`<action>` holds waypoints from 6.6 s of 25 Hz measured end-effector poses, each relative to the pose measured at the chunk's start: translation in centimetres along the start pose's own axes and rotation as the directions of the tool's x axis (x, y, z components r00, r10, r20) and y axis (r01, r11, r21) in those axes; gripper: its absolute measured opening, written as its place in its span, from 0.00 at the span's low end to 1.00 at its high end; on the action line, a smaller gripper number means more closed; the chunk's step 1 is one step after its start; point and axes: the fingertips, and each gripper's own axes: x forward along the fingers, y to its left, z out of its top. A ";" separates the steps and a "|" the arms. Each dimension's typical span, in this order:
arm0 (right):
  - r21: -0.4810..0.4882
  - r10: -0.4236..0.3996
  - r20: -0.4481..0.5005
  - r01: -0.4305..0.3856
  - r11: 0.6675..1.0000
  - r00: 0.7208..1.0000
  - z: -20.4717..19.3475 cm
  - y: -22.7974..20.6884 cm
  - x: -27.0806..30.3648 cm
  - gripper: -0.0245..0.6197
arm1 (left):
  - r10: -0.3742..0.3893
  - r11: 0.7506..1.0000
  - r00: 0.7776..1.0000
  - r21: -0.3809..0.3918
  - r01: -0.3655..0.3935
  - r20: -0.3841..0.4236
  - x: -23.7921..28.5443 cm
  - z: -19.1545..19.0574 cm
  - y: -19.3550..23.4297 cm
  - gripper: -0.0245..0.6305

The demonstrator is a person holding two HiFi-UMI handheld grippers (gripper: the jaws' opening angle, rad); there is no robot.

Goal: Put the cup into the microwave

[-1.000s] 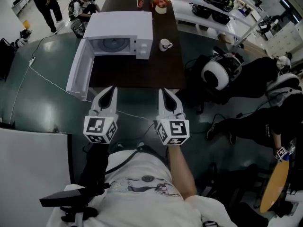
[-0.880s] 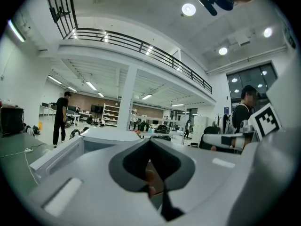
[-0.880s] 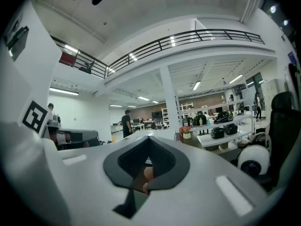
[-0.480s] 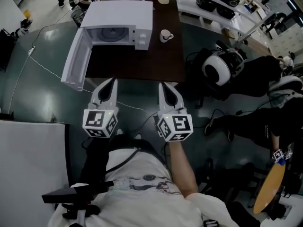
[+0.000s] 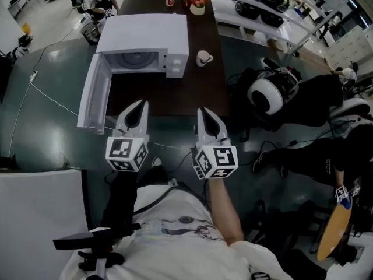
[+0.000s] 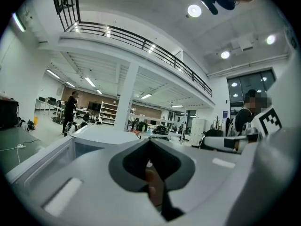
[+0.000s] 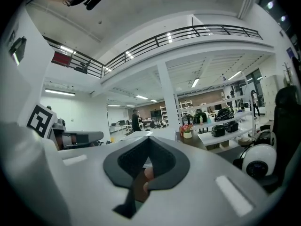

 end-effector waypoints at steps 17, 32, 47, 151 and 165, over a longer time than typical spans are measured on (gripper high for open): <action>-0.020 -0.048 -0.029 0.047 0.999 0.998 0.3 0.0 7.5 0.04 | -0.073 0.997 0.995 -0.023 0.071 -0.070 7.0 -0.2 5.3 0.04; 0.005 -0.009 -0.051 0.009 1.000 0.999 -0.7 -6.9 12.9 0.04 | -0.001 1.000 0.997 -0.003 0.001 -0.077 13.9 -1.2 6.1 0.04; -0.030 0.035 -0.064 -0.037 0.999 0.997 -0.7 -11.6 18.1 0.04 | 0.078 0.997 0.989 0.032 -0.074 -0.122 19.2 -3.7 5.0 0.04; 0.156 0.000 -0.376 0.063 0.986 0.927 -21.9 -31.7 32.1 0.09 | -0.152 0.988 0.819 -0.092 0.122 -0.552 27.2 -25.3 -4.4 0.04; 0.145 -0.053 -0.322 0.105 0.984 0.945 -16.1 -26.5 24.3 0.09 | -0.146 0.989 0.883 -0.072 0.128 -0.446 22.9 -20.8 -4.5 0.04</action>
